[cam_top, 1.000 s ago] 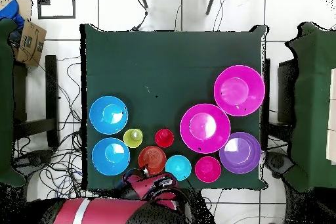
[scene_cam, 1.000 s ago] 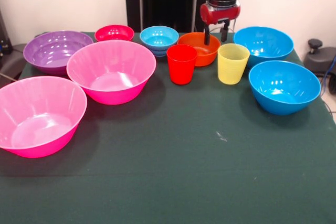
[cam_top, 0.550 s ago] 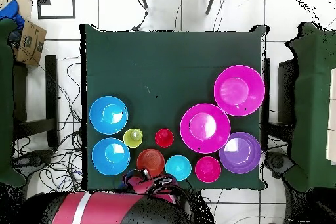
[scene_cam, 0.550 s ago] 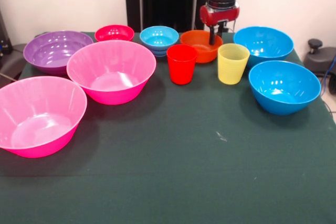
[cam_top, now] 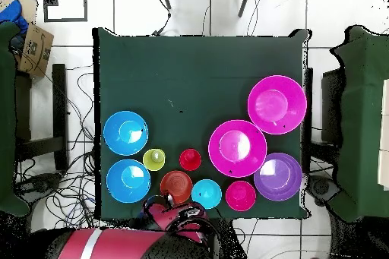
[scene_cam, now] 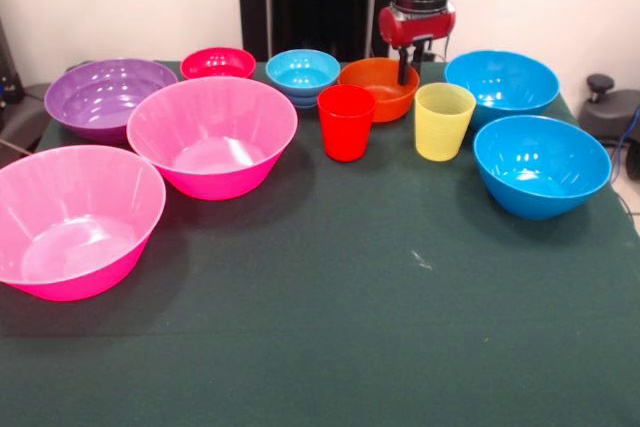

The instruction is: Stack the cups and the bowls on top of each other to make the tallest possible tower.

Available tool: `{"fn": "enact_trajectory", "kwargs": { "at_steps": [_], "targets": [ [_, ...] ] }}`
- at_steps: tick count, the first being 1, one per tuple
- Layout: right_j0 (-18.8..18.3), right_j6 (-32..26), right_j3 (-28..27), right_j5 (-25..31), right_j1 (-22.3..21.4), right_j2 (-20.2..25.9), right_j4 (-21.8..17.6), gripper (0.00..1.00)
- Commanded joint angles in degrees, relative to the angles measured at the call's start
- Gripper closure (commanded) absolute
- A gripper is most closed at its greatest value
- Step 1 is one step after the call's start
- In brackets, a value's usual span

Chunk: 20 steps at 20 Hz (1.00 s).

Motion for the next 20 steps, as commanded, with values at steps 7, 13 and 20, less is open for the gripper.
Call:
{"fn": "enact_trajectory", "kwargs": {
  "at_steps": [7, 13, 20],
  "targets": [
    [-3.8, 9.4, 2.0, 8.9, -8.4, 9.1, 1.4, 1.0],
    [-3.5, 12.4, 7.6, 18.7, -24.4, 10.1, 8.5, 1.0],
    [-2.5, 12.0, 7.1, 32.1, -33.8, 10.7, 15.9, 1.0]
  ]
}}
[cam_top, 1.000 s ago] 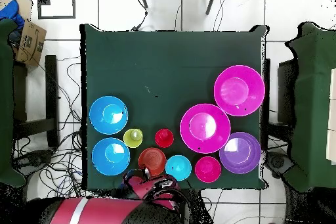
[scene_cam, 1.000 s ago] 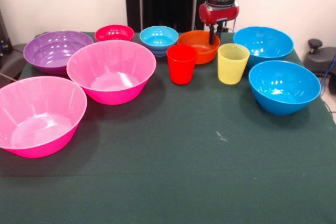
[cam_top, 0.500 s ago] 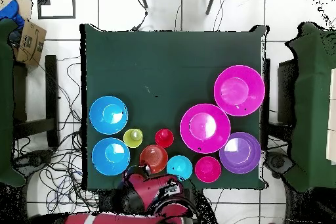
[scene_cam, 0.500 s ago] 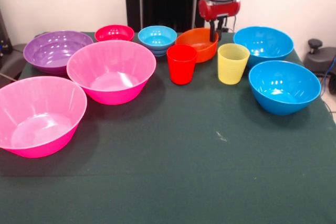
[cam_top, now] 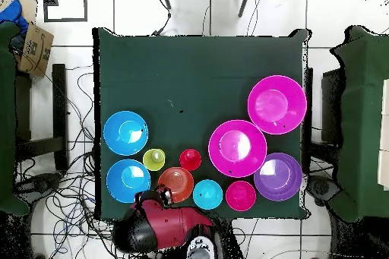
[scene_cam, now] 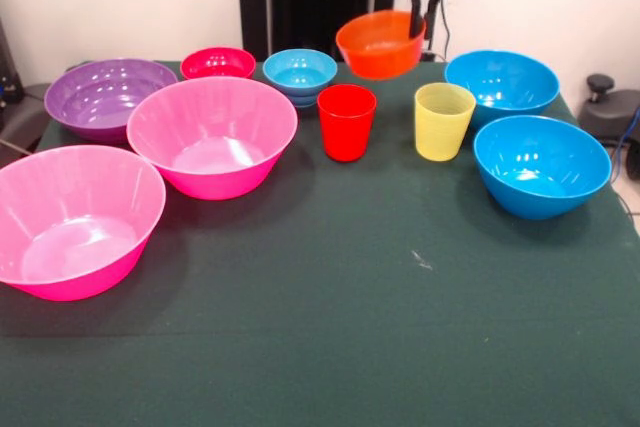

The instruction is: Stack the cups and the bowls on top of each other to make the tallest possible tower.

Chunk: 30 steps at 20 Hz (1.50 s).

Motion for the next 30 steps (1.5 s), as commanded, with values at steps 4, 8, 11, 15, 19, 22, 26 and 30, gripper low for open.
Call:
{"fn": "enact_trajectory", "kwargs": {
  "at_steps": [4, 8, 11, 15, 19, 22, 26, 30],
  "targets": [
    [0.7, 8.6, -2.4, 22.5, -12.2, 6.0, 9.2, 1.0],
    [2.1, 8.2, -5.1, 27.7, -13.7, 4.0, 9.6, 1.0],
    [2.1, 8.8, -5.6, 26.7, -12.9, 3.8, 9.6, 1.0],
    [2.3, 10.1, -7.3, 22.9, -9.5, 3.7, 9.7, 1.0],
    [1.6, 10.3, -11.0, 15.8, -2.4, 4.4, 9.3, 1.0],
    [1.3, 10.2, -13.9, 13.9, 1.9, 4.3, 9.2, 1.0],
    [0.9, 9.2, -17.9, 15.6, 4.7, 4.3, 9.6, 1.0],
    [0.3, 8.2, -21.8, 17.2, 6.8, 4.4, 9.7, 1.0]
  ]
}}
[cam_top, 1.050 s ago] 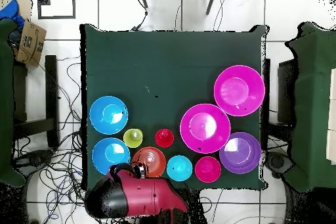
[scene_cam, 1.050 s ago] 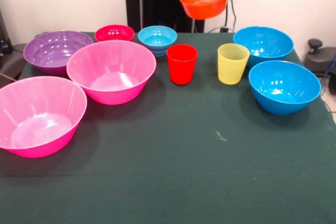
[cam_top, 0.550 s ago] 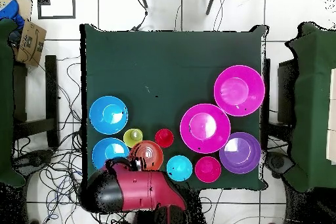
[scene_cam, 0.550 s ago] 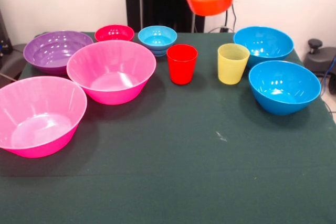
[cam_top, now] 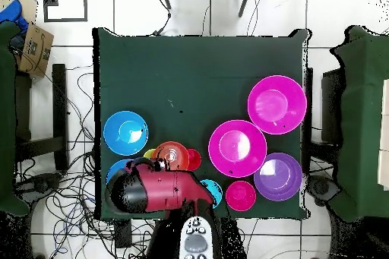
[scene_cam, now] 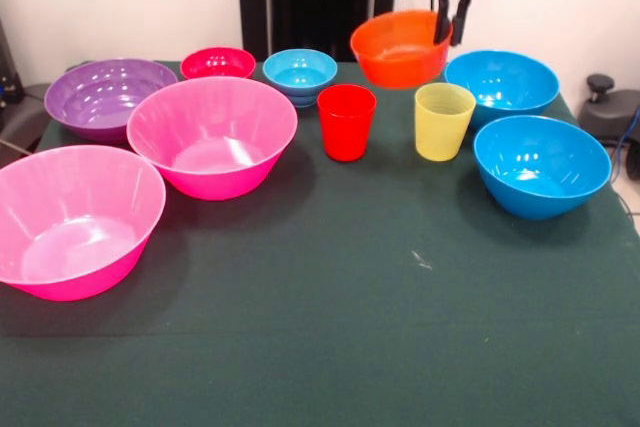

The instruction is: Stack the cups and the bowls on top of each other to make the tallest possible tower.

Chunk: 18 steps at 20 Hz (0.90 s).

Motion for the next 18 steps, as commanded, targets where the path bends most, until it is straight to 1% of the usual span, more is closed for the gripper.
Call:
{"fn": "enact_trajectory", "kwargs": {
  "at_steps": [1, 7, 10, 14, 18],
  "targets": [
    [-1.1, 7.2, -9.7, 0.9, 8.4, 3.3, 1.8, 1.0],
    [-2.3, 6.6, -12.5, 0.4, 11.4, 4.5, 1.5, 1.0],
    [-1.8, 6.4, -15.3, 2.7, 12.6, 3.3, 1.4, 1.0],
    [-3.3, 5.3, -15.6, 4.3, 12.3, 4.7, 1.4, 1.0],
    [-4.7, 4.6, -15.9, 3.2, 13.3, 5.4, 0.7, 1.0]
  ]
}}
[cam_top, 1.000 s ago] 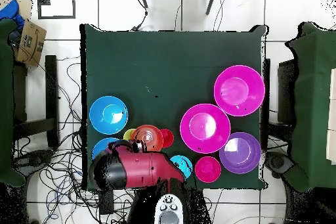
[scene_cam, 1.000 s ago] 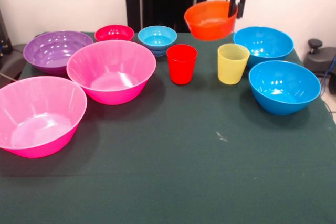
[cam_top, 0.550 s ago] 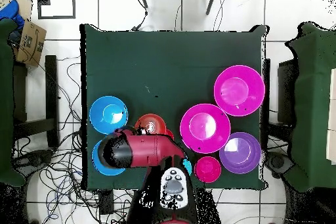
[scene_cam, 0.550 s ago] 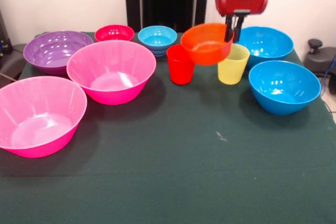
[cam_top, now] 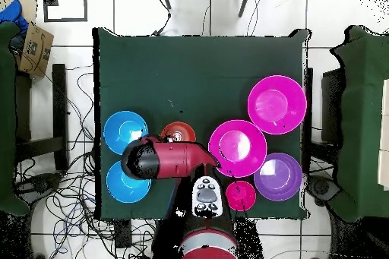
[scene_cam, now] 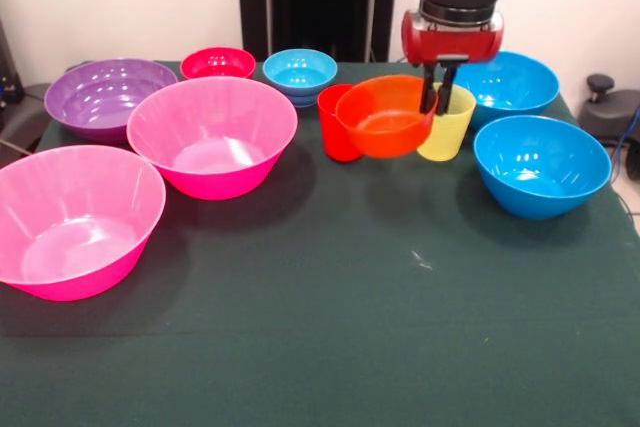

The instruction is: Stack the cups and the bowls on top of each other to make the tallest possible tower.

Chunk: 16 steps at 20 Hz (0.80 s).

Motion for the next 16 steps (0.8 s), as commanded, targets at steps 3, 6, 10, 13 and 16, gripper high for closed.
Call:
{"fn": "enact_trajectory", "kwargs": {
  "at_steps": [3, 6, 10, 13, 16],
  "targets": [
    [-3.9, 3.6, -5.3, 2.4, 3.3, 6.2, 0.1, 1.0],
    [-3.7, 3.5, -6.6, 3.7, 3.2, 6.1, 0.1, 1.0],
    [-4.2, 3.1, -6.9, 4.7, 2.0, 6.5, -0.1, 1.0],
    [-4.5, 2.7, -7.8, 4.3, 3.0, 6.5, -0.5, 1.0],
    [-4.8, 2.2, -10.7, 4.4, 5.7, 6.0, -1.0, 1.0]
  ]
}}
